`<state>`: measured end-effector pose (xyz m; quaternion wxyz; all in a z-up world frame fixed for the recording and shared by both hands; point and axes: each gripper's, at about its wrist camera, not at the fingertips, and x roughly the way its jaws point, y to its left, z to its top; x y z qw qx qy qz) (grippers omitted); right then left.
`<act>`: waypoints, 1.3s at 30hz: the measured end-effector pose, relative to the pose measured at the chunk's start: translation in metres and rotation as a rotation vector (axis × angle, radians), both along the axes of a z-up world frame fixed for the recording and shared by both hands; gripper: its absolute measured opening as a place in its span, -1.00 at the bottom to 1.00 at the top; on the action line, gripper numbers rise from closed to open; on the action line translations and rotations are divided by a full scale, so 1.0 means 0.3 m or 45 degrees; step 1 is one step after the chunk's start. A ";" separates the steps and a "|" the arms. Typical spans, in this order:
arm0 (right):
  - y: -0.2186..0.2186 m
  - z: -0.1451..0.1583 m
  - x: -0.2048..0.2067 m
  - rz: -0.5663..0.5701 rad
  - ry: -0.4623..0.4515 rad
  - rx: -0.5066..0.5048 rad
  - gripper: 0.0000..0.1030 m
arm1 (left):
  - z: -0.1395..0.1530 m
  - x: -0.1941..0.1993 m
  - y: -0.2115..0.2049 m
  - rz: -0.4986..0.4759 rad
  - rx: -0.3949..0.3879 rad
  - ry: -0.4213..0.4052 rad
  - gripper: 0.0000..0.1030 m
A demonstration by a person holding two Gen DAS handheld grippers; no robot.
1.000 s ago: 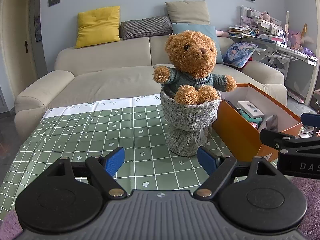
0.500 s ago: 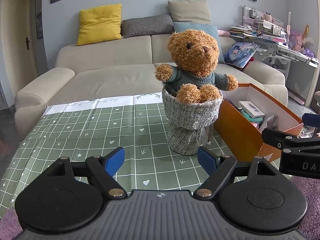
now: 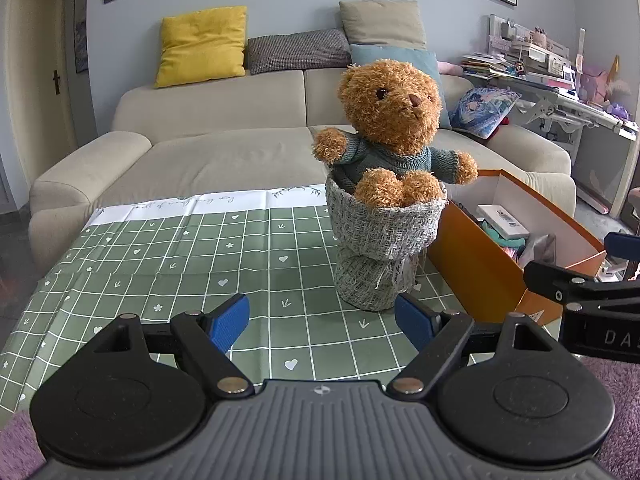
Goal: Organize soft objects
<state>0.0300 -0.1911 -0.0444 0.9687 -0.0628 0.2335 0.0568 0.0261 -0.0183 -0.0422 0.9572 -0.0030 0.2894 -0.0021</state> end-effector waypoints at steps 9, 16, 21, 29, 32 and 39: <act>0.002 0.000 -0.001 0.002 0.000 0.000 0.89 | 0.000 0.002 0.003 0.005 0.007 0.001 0.87; 0.002 -0.001 0.000 0.001 0.000 0.000 0.89 | 0.001 -0.001 0.008 0.004 0.012 -0.004 0.87; 0.002 -0.001 0.000 0.002 0.001 0.001 0.89 | 0.003 0.000 0.005 -0.004 0.016 -0.006 0.87; 0.002 -0.002 -0.001 0.004 0.003 0.001 0.89 | 0.005 0.000 0.004 -0.002 0.022 -0.002 0.87; 0.002 -0.002 0.000 0.003 0.003 0.002 0.89 | 0.004 -0.001 0.004 -0.002 0.024 -0.003 0.87; 0.003 -0.004 -0.001 0.006 0.005 0.002 0.89 | 0.004 0.000 0.005 -0.002 0.026 -0.003 0.87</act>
